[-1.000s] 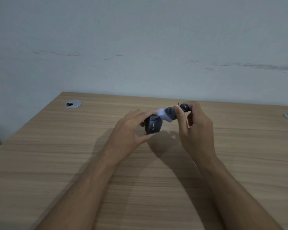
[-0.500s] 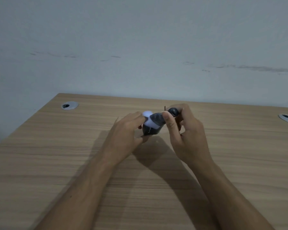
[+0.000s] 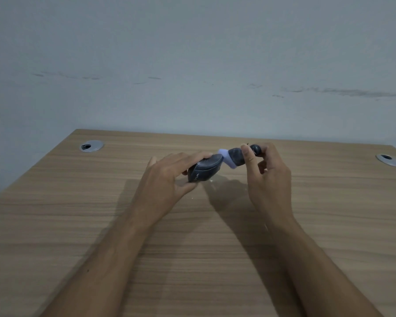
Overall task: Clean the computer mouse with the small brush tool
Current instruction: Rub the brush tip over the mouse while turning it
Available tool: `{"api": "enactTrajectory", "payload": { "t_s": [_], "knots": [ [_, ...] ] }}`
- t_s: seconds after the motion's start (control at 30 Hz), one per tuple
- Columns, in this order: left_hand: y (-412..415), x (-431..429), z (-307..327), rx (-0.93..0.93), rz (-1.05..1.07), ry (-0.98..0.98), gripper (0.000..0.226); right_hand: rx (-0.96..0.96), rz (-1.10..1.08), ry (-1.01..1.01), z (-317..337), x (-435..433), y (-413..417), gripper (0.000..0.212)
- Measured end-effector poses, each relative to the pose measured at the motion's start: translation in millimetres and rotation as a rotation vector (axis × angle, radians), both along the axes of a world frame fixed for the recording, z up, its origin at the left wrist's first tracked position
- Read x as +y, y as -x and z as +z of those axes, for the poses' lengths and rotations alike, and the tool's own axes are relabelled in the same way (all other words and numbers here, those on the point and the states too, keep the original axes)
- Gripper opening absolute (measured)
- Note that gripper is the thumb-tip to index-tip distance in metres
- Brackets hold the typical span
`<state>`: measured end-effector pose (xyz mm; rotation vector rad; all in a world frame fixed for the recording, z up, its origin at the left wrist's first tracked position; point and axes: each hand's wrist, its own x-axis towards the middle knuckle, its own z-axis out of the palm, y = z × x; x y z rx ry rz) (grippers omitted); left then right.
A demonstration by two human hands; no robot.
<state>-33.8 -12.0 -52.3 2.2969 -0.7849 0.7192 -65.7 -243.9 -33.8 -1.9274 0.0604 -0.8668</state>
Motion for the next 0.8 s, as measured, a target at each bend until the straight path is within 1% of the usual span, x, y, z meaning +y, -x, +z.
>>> {"api": "enactTrajectory", "payload": {
  "t_s": [0.1, 0.17, 0.23, 0.3, 0.37, 0.47, 0.5, 0.57, 0.67, 0.7, 0.73, 0.8],
  "knots": [
    [-4, -2, -2, -0.044, 0.003, -0.009, 0.062, -0.05, 0.055, -0.081, 6, 6, 8, 0.027],
    [-7, -2, -3, -0.086, 0.009, -0.012, 0.06, -0.089, 0.107, -0.036, 10, 11, 12, 0.025],
    [-6, -1, -3, -0.086, 0.012, 0.0, 0.06, -0.082, 0.073, 0.037, 8, 10, 10, 0.023],
    [-4, 0, -2, -0.046, 0.007, 0.013, 0.065, -0.05, -0.011, 0.045, 3, 3, 5, 0.021],
    [-3, 1, -2, -0.042, 0.014, 0.025, 0.065, -0.032, -0.05, 0.007, 2, -3, 4, 0.022],
    [-6, 0, -2, -0.078, 0.009, -0.001, 0.064, -0.072, 0.007, -0.083, 5, 1, 10, 0.029],
    [-7, -1, -2, -0.095, 0.007, -0.021, 0.061, -0.088, 0.04, -0.065, 7, 5, 12, 0.028],
    [-6, -2, -1, -0.118, 0.016, -0.051, 0.057, -0.111, 0.061, 0.047, 8, 9, 12, 0.023],
    [-2, -3, 2, -0.1, 0.02, -0.073, 0.066, -0.102, -0.089, 0.235, 3, 0, 2, 0.021],
    [-1, -3, 3, -0.098, 0.023, -0.067, 0.068, -0.1, -0.127, 0.246, 1, -4, 0, 0.023],
    [-1, -4, 3, -0.101, 0.023, -0.06, 0.069, -0.1, -0.136, 0.204, 0, -7, 0, 0.025],
    [-3, -6, 0, -0.112, 0.025, -0.05, 0.067, -0.107, -0.066, 0.049, 3, -4, 5, 0.031]
  ]
}}
